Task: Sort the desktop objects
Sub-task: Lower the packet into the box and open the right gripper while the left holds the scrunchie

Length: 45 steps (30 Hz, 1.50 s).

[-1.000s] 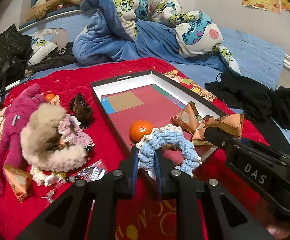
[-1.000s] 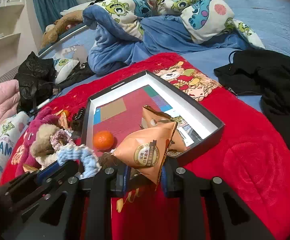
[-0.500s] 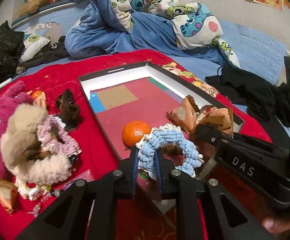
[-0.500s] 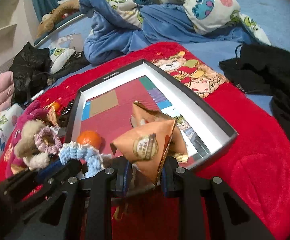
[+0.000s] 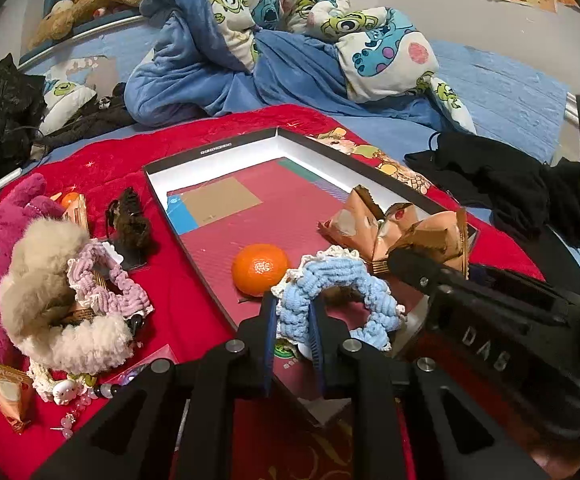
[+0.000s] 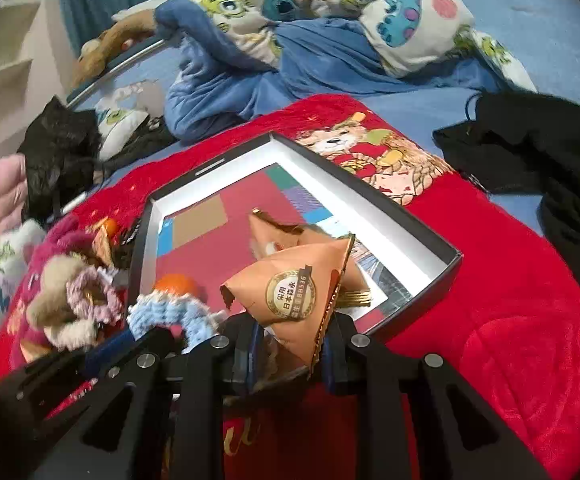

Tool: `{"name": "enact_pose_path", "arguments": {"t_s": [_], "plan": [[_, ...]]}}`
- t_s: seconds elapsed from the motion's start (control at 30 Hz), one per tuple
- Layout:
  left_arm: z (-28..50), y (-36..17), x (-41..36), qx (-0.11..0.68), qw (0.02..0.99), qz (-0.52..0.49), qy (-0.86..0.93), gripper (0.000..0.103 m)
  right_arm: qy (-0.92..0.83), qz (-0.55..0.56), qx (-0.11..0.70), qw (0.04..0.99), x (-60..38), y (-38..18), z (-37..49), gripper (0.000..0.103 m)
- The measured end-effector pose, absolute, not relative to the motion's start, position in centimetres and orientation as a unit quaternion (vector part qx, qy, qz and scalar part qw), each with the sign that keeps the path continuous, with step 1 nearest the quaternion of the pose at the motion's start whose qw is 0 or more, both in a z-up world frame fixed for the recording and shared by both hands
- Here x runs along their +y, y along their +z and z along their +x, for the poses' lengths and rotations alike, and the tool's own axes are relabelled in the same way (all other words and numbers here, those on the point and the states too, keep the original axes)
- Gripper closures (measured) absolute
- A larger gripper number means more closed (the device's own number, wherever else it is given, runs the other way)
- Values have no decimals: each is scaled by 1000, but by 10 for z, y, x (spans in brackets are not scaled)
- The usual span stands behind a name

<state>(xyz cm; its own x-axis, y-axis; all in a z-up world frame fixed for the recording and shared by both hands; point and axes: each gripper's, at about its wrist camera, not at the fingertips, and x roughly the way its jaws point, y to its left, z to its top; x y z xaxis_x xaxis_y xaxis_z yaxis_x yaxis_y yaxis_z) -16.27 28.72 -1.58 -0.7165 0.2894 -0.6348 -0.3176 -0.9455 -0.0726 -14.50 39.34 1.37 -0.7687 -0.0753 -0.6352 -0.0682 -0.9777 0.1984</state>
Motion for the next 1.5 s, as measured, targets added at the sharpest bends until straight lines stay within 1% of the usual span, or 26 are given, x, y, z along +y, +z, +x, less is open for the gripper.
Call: {"name": "enact_pose_path", "arguments": {"t_s": [0.07,0.3,0.93,1.1,1.2,1.23,1.3,1.33,1.37,1.4,1.5], "plan": [[-162,-17,288,23,165,-341,925,87,-935,341,-101,1,391,14,-145,81],[-161,-20,285,13,168,-341,925,87,-936,331,-120,11,395,11,-141,81],[-159,-21,286,17,165,-341,925,87,-937,332,-112,4,394,10,-141,80],[-159,-20,287,22,162,-340,926,87,-940,330,-90,-5,388,11,-138,80],[-158,-19,289,31,159,-338,927,86,-942,327,-82,-3,384,13,-136,76],[-158,-18,289,35,159,-337,927,82,-942,326,-80,-2,383,13,-136,74],[-156,-17,291,40,164,-336,927,72,-944,323,-73,0,381,15,-135,66],[-155,-17,292,43,167,-334,927,65,-945,319,-67,-2,379,16,-133,56],[-154,-16,294,47,168,-332,927,61,-947,316,-61,-5,378,18,-132,45],[-152,-15,295,52,166,-329,928,58,-948,313,-54,-9,376,19,-131,42],[-150,-12,294,54,163,-321,931,37,-949,310,-44,-19,376,22,-130,35]]}}
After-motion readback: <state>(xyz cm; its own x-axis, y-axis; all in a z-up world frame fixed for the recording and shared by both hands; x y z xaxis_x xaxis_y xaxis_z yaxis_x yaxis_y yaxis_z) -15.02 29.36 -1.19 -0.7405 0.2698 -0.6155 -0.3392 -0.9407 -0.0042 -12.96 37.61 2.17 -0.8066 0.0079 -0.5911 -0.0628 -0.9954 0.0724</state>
